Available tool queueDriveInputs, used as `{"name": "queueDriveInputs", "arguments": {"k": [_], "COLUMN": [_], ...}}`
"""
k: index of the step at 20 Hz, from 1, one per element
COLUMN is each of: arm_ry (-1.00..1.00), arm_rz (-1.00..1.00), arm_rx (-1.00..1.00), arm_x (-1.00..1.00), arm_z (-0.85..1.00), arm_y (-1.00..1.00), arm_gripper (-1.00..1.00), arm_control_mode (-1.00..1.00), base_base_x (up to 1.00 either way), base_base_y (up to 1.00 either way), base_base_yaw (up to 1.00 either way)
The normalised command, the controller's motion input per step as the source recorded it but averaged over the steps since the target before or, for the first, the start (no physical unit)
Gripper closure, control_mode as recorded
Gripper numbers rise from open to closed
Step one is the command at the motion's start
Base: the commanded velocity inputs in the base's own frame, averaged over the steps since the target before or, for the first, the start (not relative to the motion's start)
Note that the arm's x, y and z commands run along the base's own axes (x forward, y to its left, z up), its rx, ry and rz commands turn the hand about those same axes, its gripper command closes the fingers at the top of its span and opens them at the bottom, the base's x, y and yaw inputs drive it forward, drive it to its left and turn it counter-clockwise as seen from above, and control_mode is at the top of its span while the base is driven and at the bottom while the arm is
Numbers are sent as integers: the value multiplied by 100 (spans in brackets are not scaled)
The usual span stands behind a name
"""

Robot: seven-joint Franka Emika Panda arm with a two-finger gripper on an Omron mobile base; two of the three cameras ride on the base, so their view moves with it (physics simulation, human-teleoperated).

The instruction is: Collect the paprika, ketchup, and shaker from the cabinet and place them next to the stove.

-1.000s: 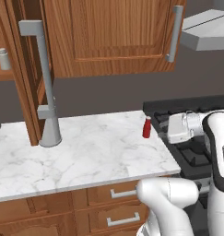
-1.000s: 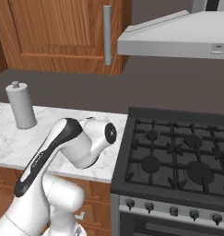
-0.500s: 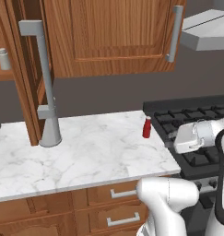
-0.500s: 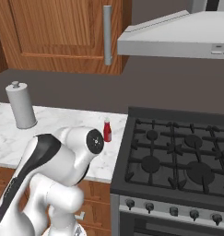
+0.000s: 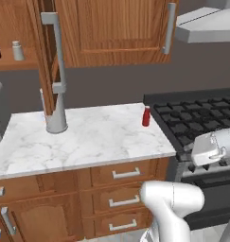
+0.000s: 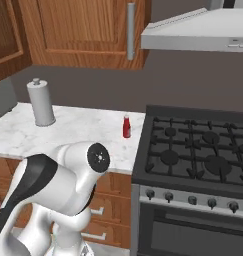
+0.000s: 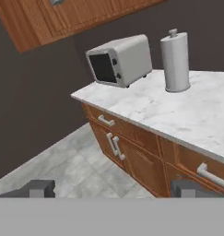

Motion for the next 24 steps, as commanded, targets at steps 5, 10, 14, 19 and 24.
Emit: {"name": "queueDriveInputs", "arguments": {"k": [5, 10, 14, 19, 24], "arm_ry": [0, 0, 0, 0, 0], "arm_rz": [0, 0, 0, 0, 0], "arm_rx": [0, 0, 0, 0, 0], "arm_x": [0, 0, 0, 0, 0], "arm_z": [0, 0, 0, 0, 0], "arm_y": [0, 0, 0, 0, 0], "arm_gripper": [-100, -100, -100, -100, -100], "arm_control_mode": [100, 100, 100, 100, 100], "base_base_x": [-85, -52, -30, -5, 1], "base_base_y": [84, 100, 99, 83, 88], "base_base_yaw": [11, 0, 0, 0, 0]}}
